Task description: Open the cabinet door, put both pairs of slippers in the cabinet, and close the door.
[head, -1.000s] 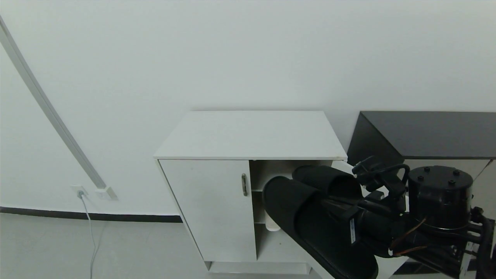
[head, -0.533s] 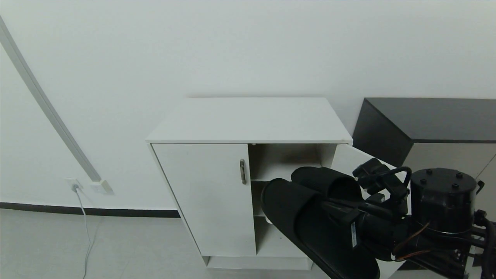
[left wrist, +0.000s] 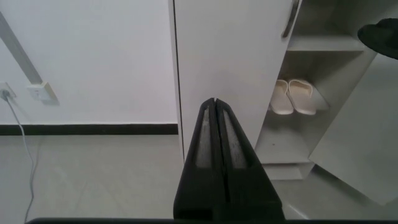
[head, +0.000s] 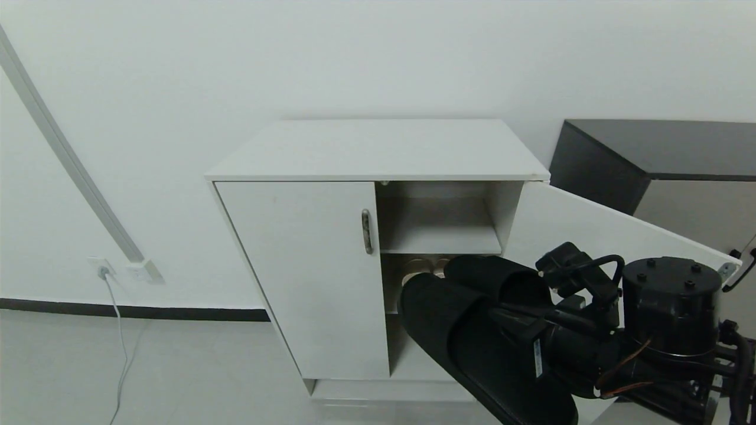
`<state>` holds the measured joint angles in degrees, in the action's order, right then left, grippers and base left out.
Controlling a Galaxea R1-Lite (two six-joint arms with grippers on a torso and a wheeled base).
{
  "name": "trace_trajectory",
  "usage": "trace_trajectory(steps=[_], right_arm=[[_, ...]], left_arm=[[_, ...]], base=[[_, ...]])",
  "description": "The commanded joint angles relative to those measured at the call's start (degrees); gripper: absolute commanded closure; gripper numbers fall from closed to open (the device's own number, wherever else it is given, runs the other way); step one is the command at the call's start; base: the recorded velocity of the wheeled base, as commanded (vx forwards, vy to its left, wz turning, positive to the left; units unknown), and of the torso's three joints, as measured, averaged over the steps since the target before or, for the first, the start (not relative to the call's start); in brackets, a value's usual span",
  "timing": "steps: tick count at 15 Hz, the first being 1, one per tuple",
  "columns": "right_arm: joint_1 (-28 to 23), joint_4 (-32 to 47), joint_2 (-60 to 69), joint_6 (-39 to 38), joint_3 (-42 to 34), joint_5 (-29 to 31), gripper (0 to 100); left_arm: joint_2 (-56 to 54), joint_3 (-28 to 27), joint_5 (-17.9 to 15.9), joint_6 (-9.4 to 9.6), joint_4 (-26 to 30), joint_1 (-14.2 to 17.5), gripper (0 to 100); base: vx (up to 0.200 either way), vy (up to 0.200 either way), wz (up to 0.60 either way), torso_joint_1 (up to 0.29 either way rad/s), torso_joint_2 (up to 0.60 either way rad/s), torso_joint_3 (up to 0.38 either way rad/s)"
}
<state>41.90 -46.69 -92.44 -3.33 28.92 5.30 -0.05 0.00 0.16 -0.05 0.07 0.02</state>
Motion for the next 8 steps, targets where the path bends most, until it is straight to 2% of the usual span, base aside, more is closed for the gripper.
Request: trace_trajectory(steps=[1, 8], right_arm=[[0.02, -0.07, -0.46, -0.01, 0.09, 0.06, 100], [0.02, 0.02, -0.46, -0.01, -0.09, -0.03, 100]], left_arm=[[0.05, 0.00, 0.02, -0.04, 0.01, 0.06, 100], [0.05, 0.00, 0.02, -0.04, 0.01, -0.02, 100]], base=[[0.000, 0.000, 0.00, -0.173, 0.50, 0.325], [0.000, 0.000, 0.00, -0.142, 0.48, 0.333]])
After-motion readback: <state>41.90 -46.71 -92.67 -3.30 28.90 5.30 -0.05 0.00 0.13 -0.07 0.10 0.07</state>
